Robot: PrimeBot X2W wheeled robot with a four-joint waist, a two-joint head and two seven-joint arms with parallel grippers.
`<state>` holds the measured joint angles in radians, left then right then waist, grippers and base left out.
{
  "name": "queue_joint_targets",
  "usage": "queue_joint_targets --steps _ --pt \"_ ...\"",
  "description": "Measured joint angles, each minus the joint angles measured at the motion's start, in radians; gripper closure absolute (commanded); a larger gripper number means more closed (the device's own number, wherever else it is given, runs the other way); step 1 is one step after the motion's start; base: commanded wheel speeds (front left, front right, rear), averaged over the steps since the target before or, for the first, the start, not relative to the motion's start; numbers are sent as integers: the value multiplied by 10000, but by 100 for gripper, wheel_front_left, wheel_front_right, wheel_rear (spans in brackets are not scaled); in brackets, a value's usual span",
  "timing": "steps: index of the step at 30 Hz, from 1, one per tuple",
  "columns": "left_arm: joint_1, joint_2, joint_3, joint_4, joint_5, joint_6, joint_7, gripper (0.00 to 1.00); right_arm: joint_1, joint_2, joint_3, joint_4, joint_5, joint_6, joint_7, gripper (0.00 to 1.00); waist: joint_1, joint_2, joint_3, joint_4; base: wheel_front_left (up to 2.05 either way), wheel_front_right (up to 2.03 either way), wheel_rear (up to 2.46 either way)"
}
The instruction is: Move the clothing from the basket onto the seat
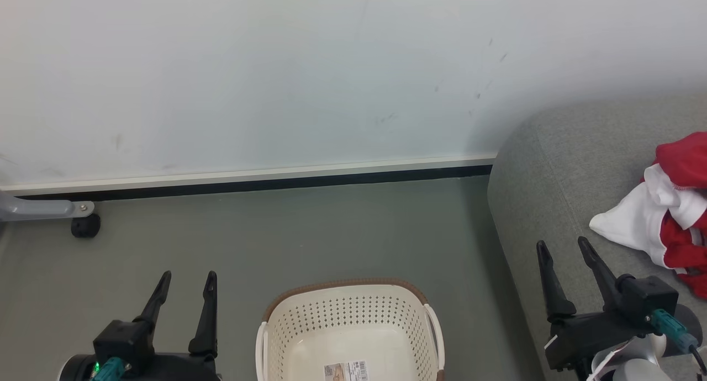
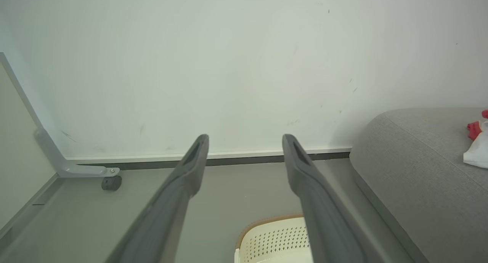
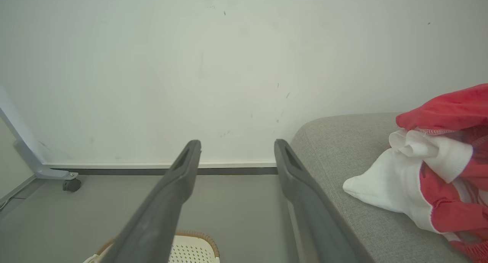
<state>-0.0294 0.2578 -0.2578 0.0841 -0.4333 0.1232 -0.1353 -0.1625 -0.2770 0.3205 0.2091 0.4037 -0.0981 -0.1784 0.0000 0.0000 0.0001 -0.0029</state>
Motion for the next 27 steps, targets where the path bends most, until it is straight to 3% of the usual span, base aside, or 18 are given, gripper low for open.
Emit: queue_joint_targets --steps 27 --pt "168 -173 589 -201 291 12 94 0 470 -107 -357 -1338 -255 -194 1043 0 1 0 64 26 0 0 0"
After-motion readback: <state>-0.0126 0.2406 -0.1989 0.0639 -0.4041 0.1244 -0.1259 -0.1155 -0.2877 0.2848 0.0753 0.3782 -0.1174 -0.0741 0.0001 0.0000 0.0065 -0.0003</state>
